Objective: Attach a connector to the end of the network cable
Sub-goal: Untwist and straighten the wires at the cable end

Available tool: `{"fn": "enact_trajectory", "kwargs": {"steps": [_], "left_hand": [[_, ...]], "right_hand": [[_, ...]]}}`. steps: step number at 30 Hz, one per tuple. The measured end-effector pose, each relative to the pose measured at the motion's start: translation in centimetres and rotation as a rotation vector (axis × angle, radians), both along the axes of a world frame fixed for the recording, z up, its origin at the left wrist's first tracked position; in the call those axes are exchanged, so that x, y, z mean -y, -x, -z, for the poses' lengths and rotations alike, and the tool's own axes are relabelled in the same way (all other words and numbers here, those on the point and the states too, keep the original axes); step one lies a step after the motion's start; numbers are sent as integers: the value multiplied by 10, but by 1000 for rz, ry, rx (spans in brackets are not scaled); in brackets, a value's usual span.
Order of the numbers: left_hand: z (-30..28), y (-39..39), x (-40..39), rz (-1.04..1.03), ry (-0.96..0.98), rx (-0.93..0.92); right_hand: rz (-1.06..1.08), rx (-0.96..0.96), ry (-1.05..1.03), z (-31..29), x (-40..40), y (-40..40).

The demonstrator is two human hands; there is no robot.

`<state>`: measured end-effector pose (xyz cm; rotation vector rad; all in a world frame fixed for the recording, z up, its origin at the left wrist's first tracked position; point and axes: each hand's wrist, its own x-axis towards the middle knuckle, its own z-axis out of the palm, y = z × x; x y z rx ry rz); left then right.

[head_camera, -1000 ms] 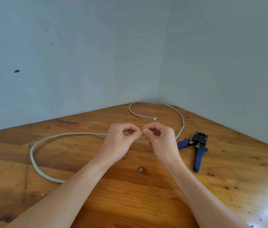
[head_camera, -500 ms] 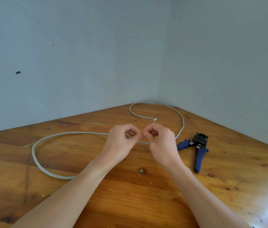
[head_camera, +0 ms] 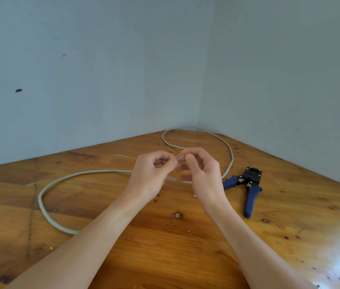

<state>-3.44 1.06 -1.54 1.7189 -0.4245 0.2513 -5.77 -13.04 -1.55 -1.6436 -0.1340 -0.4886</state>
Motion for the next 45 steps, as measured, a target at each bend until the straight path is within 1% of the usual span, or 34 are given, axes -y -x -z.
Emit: {"fn": "enact_trajectory", "kwargs": {"steps": [2, 4, 6, 9, 13, 24, 31, 33, 37, 42, 45], "left_hand": [[-3, 3, 3, 81, 180, -87], [-5, 5, 5, 124, 301, -151], [-7, 5, 6, 143, 352, -196], [-8, 5, 5, 166, 382, -246], [-8, 5, 5, 192, 386, -268], [-5, 4, 5, 199, 371, -252], [-7, 5, 6, 172, 369, -248], [-7, 5, 6, 172, 366, -247], [-5, 4, 4, 155, 338, -239], [-4, 5, 6, 153, 281, -215], [-3, 6, 7, 165, 283, -203]], "right_hand": [[-95, -23, -171, -2, -1, 2], [-141, -28, -249, -2, -3, 3], [-153, -20, -275, -1, -4, 3], [-155, 8, -253, -1, -5, 3], [-136, 30, -225, -2, -6, 4], [-91, 27, -218, -3, -7, 4], [-122, 27, -232, -3, -7, 5], [-131, 14, -202, -3, -6, 5], [-86, 1, -70, -3, -7, 6], [-16, -4, -122, -3, -7, 5], [12, -18, -91, -3, -7, 4]]}}
